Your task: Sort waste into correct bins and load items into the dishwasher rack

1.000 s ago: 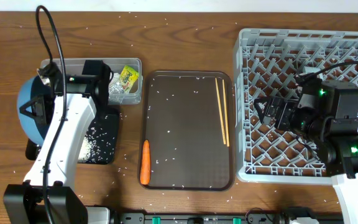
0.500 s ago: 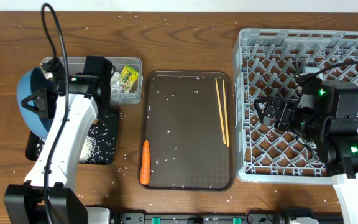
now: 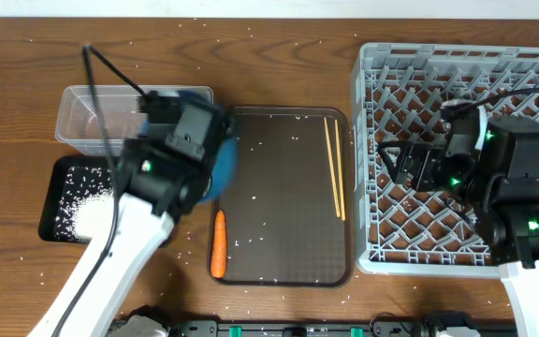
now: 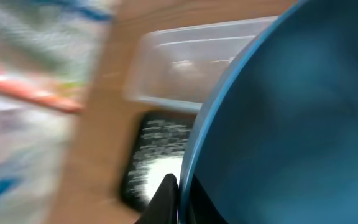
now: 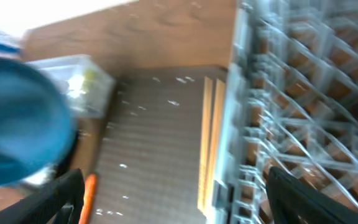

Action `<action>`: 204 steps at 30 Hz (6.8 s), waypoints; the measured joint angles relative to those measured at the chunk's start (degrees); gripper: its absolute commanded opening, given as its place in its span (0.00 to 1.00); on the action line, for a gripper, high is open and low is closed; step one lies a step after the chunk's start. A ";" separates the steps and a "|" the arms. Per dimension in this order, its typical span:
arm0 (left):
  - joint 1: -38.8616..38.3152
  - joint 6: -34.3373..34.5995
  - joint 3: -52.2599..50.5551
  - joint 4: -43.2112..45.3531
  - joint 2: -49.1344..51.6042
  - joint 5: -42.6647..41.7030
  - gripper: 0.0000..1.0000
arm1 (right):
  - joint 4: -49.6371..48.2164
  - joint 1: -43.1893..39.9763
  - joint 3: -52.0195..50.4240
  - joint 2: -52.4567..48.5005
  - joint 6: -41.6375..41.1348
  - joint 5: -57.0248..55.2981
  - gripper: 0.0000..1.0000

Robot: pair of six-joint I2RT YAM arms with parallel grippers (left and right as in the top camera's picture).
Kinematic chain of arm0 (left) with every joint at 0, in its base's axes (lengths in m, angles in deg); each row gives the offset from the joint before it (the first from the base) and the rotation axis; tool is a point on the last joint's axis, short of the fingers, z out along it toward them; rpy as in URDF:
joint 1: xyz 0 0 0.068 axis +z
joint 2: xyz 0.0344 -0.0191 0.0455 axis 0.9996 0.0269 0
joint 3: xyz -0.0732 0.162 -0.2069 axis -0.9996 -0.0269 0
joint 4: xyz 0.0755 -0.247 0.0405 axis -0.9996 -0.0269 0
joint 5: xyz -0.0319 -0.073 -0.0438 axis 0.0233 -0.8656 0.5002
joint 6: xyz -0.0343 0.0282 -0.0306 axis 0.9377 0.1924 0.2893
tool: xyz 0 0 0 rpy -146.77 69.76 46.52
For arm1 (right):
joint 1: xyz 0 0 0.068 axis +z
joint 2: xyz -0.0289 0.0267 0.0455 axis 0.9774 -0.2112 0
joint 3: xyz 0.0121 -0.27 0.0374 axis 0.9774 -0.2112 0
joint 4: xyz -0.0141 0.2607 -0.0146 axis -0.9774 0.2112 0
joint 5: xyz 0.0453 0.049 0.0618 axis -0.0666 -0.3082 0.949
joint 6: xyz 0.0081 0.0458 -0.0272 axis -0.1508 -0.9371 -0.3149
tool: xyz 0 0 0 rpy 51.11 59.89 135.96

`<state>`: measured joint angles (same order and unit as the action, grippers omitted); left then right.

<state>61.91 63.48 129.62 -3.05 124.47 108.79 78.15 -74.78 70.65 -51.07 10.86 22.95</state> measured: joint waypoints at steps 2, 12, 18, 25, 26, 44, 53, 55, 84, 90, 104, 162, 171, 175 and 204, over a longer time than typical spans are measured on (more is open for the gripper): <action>-0.59 -0.15 0.02 3.13 -2.14 -8.15 0.06 | -2.34 0.00 0.00 0.00 0.02 3.93 0.88; -0.81 -0.17 0.26 13.84 -6.64 -38.66 0.06 | -7.43 1.40 0.00 -0.02 0.07 16.63 0.98; -2.58 -0.15 0.26 15.52 -6.60 -44.65 0.06 | -8.02 4.87 0.00 -1.75 0.48 17.29 0.78; -5.77 -2.38 0.26 18.25 -6.60 -45.13 0.06 | -9.05 9.22 0.00 -6.71 0.55 16.81 0.38; -5.77 -3.02 0.26 18.08 -6.60 -44.26 0.06 | -9.05 9.33 0.00 -7.23 0.52 16.59 0.34; -6.99 -5.62 0.70 21.05 -7.02 -42.32 0.64 | -6.99 8.79 -0.17 -7.17 0.44 10.91 0.01; -6.99 -6.62 0.70 21.35 -11.54 -41.00 0.66 | -0.35 -1.77 -0.20 0.79 0.59 -11.91 0.01; -6.99 -6.82 0.70 21.29 -12.79 -40.89 0.66 | -0.42 -3.69 -0.20 1.79 0.59 -18.14 0.01; -6.99 -8.76 0.79 16.06 -13.49 -39.58 0.66 | -41.13 -1.64 0.44 -7.34 29.24 -82.27 0.01; -7.02 -8.79 0.81 14.75 -13.44 -39.56 0.65 | -55.06 -7.50 0.55 -18.18 43.25 -87.65 0.01; -7.02 -8.79 0.81 11.21 -13.38 -39.56 0.65 | -70.03 -13.18 0.42 -28.44 73.16 -80.61 0.01; -7.02 -8.79 0.81 7.65 -13.53 -39.56 0.63 | -64.89 -5.73 0.59 -40.63 62.99 -78.09 0.99; -6.99 -8.79 0.81 7.67 -13.53 -39.56 0.63 | -63.54 -1.73 0.59 -40.63 57.37 -78.05 0.99; -6.99 -8.79 0.81 7.56 -13.53 -39.56 0.64 | -63.52 1.60 0.59 -40.33 56.39 -77.94 0.99; -6.99 -8.98 0.96 6.51 -28.17 -28.87 0.77 | -11.76 33.68 0.92 -23.93 15.15 -42.21 0.99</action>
<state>54.92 54.50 130.58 3.46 96.30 79.91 66.39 -41.10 71.57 -75.01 26.01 -19.26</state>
